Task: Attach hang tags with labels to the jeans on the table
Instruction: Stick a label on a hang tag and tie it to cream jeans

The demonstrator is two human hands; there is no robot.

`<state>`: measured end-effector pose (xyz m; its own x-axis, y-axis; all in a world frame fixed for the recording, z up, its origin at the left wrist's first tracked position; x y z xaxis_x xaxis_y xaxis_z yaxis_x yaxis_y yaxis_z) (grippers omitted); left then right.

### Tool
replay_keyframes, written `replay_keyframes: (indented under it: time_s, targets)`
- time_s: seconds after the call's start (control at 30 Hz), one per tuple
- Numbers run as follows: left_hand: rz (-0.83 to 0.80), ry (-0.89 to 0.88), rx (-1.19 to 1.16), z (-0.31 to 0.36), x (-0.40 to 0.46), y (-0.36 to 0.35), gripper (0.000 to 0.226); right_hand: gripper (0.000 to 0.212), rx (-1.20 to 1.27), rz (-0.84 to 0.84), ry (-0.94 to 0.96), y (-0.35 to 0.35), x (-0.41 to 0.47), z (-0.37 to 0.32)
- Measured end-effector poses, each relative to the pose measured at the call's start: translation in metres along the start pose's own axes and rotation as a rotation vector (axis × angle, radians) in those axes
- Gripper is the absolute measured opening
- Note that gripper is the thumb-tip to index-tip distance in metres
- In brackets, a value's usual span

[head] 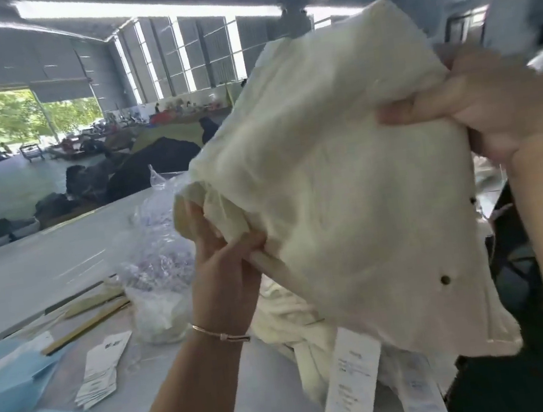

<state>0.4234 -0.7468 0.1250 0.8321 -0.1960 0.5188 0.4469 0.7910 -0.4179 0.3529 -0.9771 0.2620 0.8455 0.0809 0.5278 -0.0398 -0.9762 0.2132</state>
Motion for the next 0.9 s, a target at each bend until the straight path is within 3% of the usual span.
replay_keyframes:
  time_s: [0.1,0.2,0.27,0.33,0.4,0.47,0.53,0.6,0.7,0.83,0.9]
  targets:
    - [0.026,-0.241,0.088,0.022,0.041,-0.004,0.099,0.035,-0.070,0.078,-0.026,0.042,0.045,0.009]
    - [0.149,-0.300,0.325,0.005,0.067,0.013,0.100,0.043,-0.121,0.099,-0.188,0.054,0.091,0.072]
    - [0.261,-0.078,0.434,-0.046,0.078,0.044,0.094,0.059,-0.483,0.047,-0.464,0.050,0.109,0.144]
    - [0.352,0.357,0.370,-0.121,0.068,0.081,0.078,0.077,-1.015,-0.137,-0.721,0.036,0.100,0.213]
    - [0.393,0.717,0.565,-0.170,0.043,0.112,0.057,0.083,-1.219,-0.379,-0.716,0.006,0.082,0.271]
    - [0.420,0.717,0.765,-0.182,0.034,0.129,0.051,0.066,-1.174,-0.616,-0.657,-0.027,0.061,0.311]
    - [0.445,0.605,0.838,-0.178,0.040,0.130,0.048,0.054,-1.124,-0.687,-0.681,-0.038,0.047,0.328]
    - [0.453,0.539,0.851,-0.174,0.051,0.126,0.049,0.051,-1.118,-0.626,-0.696,-0.035,0.047,0.326]
    - [0.514,0.528,0.726,-0.177,0.060,0.133,0.074,0.040,-1.118,-0.545,-0.609,-0.037,0.054,0.312]
    - [0.546,0.705,0.659,-0.185,0.032,0.154,0.043,0.016,-0.916,-0.448,-0.341,-0.077,0.055,0.272]
    - [0.543,0.778,0.603,-0.186,0.004,0.163,0.040,0.004,-0.779,-0.398,-0.220,-0.102,0.049,0.247]
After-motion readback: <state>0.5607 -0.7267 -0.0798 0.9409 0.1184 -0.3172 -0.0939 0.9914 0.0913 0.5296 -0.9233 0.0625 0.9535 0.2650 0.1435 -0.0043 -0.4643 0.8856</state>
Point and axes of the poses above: each hand's wrist, its own x-axis towards the middle knuckle, its own y-axis out of the back of the hand, z = x × y, the point moved 8 cm from there along x, towards the middle knuckle, and after that the axes turned 4 degrees about -z, right-handed, at the moved point
